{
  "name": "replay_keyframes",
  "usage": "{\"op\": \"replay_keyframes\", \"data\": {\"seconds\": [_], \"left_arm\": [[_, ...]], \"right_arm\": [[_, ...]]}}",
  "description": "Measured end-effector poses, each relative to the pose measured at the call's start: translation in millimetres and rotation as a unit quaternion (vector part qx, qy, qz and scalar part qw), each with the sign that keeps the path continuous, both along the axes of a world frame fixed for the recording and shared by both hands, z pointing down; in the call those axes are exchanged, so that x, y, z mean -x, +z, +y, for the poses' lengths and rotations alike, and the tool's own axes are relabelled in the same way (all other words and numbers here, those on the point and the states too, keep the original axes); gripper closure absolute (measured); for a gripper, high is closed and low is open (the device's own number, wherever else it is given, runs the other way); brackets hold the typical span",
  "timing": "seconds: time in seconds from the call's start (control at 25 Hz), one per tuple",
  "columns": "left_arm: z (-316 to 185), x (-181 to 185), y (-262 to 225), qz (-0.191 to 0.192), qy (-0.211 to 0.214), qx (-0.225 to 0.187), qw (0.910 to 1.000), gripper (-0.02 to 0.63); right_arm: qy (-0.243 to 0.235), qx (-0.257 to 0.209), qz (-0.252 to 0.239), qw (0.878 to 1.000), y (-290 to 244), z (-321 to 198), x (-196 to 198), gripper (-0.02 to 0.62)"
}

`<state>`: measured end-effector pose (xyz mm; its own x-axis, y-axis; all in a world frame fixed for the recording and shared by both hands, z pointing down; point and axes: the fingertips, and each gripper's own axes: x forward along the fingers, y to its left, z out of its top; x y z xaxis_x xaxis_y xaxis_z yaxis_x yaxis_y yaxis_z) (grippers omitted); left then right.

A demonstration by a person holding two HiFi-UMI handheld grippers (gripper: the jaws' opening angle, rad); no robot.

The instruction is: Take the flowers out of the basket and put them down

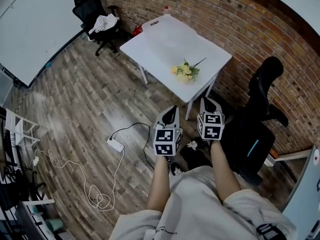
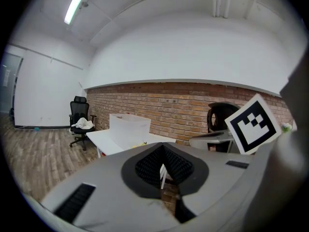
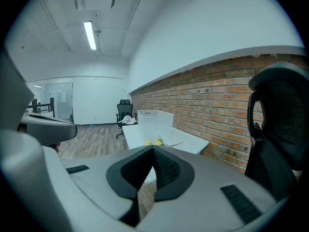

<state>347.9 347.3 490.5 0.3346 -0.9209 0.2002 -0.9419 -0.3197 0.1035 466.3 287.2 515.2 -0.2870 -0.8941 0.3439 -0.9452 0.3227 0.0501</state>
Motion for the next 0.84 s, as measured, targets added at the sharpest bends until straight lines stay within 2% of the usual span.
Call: {"op": "replay_keyframes", "data": {"seconds": [0.52, 0.84], "left_arm": [[-16.2, -8.0, -1.1, 0.004, 0.0, 0.001, 1.0, 0.588], [-22.1, -1.9, 0.5, -0.006, -0.006, 0.0, 1.0, 0.588]], "right_arm": [[0.005, 0.021, 0.007, 1.0, 7.1, -6.9, -9.2, 0.586], [0.017, 0.014, -0.008, 1.0, 5.6, -11.2, -9.5, 0.586]]}}
